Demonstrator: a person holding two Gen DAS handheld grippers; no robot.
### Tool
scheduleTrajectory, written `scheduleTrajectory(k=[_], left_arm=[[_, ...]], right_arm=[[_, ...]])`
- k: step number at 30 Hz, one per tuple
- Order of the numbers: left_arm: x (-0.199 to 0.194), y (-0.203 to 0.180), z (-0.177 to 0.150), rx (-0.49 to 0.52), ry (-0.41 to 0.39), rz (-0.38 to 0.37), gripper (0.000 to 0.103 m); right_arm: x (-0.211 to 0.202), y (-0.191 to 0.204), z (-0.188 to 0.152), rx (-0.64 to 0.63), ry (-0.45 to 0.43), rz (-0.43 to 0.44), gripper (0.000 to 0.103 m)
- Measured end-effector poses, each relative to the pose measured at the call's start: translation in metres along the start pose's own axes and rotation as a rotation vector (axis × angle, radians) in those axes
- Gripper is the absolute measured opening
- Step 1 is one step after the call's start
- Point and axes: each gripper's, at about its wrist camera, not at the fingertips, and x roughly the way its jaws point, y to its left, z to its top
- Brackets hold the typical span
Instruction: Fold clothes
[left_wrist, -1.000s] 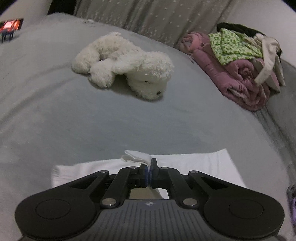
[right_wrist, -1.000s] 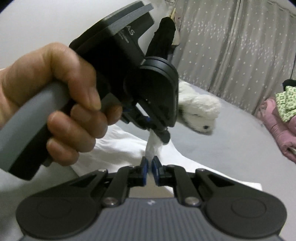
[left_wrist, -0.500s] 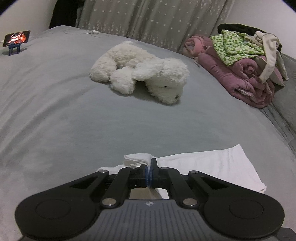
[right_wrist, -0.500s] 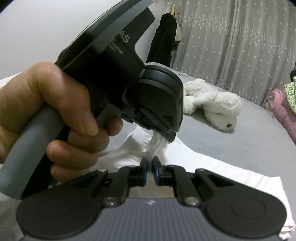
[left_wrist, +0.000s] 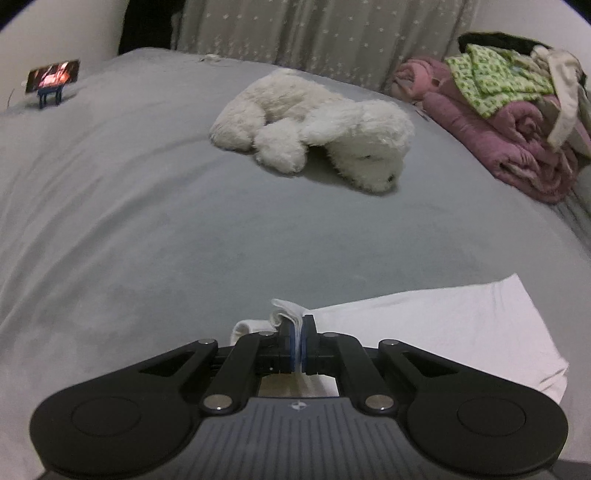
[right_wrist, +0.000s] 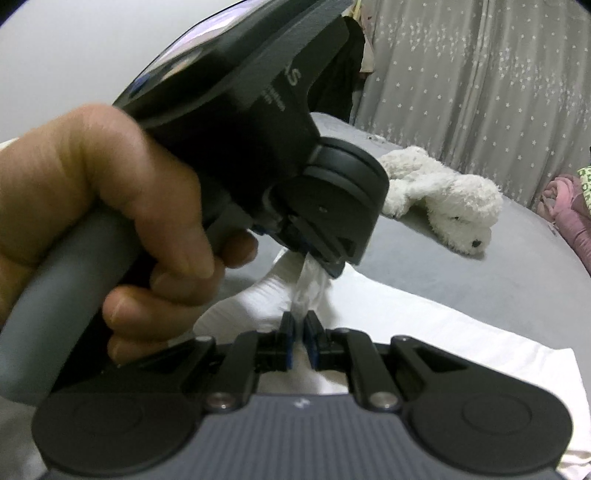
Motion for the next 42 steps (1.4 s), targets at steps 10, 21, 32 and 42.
scheduleTrajectory(k=[10,21,32,42], left_arm=[[-0.016,0.006,0.002,0.004,-0.034,0.064,0.002],[-0.045,-0.034,-0.006,0.029,-0.048,0.087,0.002],[-0.048,-0.086,-0.035,-0.17,0.01,0.026,0.007],[-0.01,-0.094,-0.046,-0.167,0.037,0.067,0.007]], right_arm=[[-0.012,-0.008,-0.001,0.01,-0.027,0.073,0.029],[-0.054,-0.074,-0.017,0.145,-0.015,0.094,0.039],[-0.117,-0.26,-0.095,0.549,0.141,-0.083,0.041],[-0.102,-0.259,-0.105,0.255,0.145,-0.241,0.041]])
